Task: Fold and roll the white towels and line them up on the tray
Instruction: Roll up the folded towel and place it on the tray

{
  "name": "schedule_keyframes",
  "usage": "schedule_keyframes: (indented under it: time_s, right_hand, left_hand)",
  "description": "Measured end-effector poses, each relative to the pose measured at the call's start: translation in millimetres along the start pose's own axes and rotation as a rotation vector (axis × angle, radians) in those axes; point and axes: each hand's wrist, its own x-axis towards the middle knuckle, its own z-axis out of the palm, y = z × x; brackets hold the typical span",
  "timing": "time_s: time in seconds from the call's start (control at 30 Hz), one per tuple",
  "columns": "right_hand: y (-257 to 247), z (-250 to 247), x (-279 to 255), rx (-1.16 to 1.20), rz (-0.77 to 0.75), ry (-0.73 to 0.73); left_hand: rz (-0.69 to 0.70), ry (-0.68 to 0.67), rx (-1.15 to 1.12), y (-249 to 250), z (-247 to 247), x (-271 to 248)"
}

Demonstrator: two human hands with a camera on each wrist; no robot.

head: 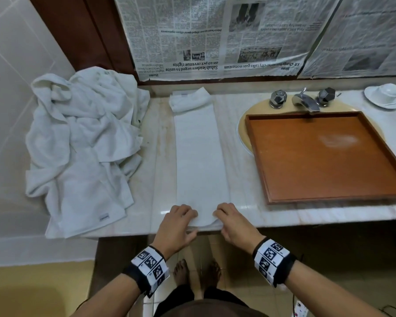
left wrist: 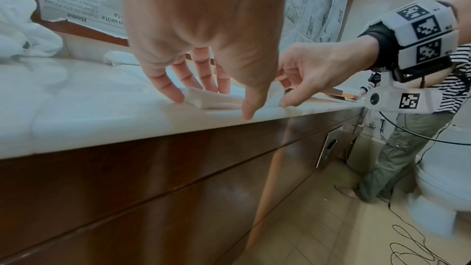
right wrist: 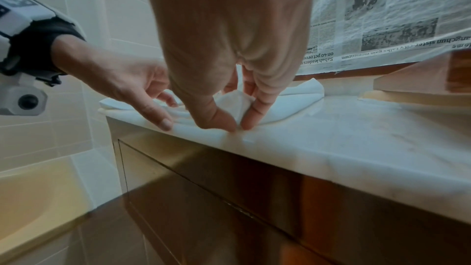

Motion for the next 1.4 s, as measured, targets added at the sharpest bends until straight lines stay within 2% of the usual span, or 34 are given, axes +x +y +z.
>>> schedule_keyframes:
  time_s: [0.3, 0.43, 0.6, 0.77, 0.87, 0.93, 1.0, 1.07, 1.17, 1.3, 1.4]
  right_hand:
    - [5.5, 1.5, -5.9, 0.039, 0.006, 0.080]
    - [6.9, -0.2, -1.7, 0.219, 0.127, 0.149]
    - [8.4, -3.0, 7.7, 0.320, 0.262, 0.183]
    - [14.7, -0.7, 9.5, 0.421, 0.314, 0.327]
    - [14.3, 1.4, 15.6, 0.279, 0.280, 0.304]
    - [12.6, 4.6, 18.3, 0.035, 0.228, 0.278]
    - [13.0, 6.3, 17.4, -0.182, 0.162, 0.275]
    - [10.6, 3.9, 15.4, -0.278, 0.102, 0.240]
    - [8.6, 1.3, 12.5, -0.323, 0.053, 0.166]
    - [9.3, -2.7, 22.6, -0.324, 0.047, 0.157]
    - [15.2, -6.3, 31.6, -0.156, 0.087, 0.156]
  left_hand:
    - [-0.037, -0.115, -0.191, -11.7, -10.3, -4.4]
    - [-0.087, -0.056, -0.243, -16.6, -16.8, -0.8]
    - [-0.222, -0.024, -0.250, -11.7, -21.7, 6.9]
    - [-0.377, -0.033, -0.149, -7.5, -22.8, 25.4]
    - [-0.458, 0.022, -0.217, -7.4, -24.8, 30.5]
    - [-0.421, 0.078, -0.240, -10.6, -22.2, 29.0]
    - [-0.301, 0.137, -0.202, -12.3, -17.3, 22.8]
    - [-0.155, 0.143, -0.080, -12.6, -8.3, 16.0]
    - [-0.057, 0.122, 0.023, -8.2, -1.4, 10.0]
    - [-0.121, 0.006, 0.087, -4.2, -7.4, 16.5]
    - [-0.153, -0.014, 0.133, -3.1, -14.2, 26.3]
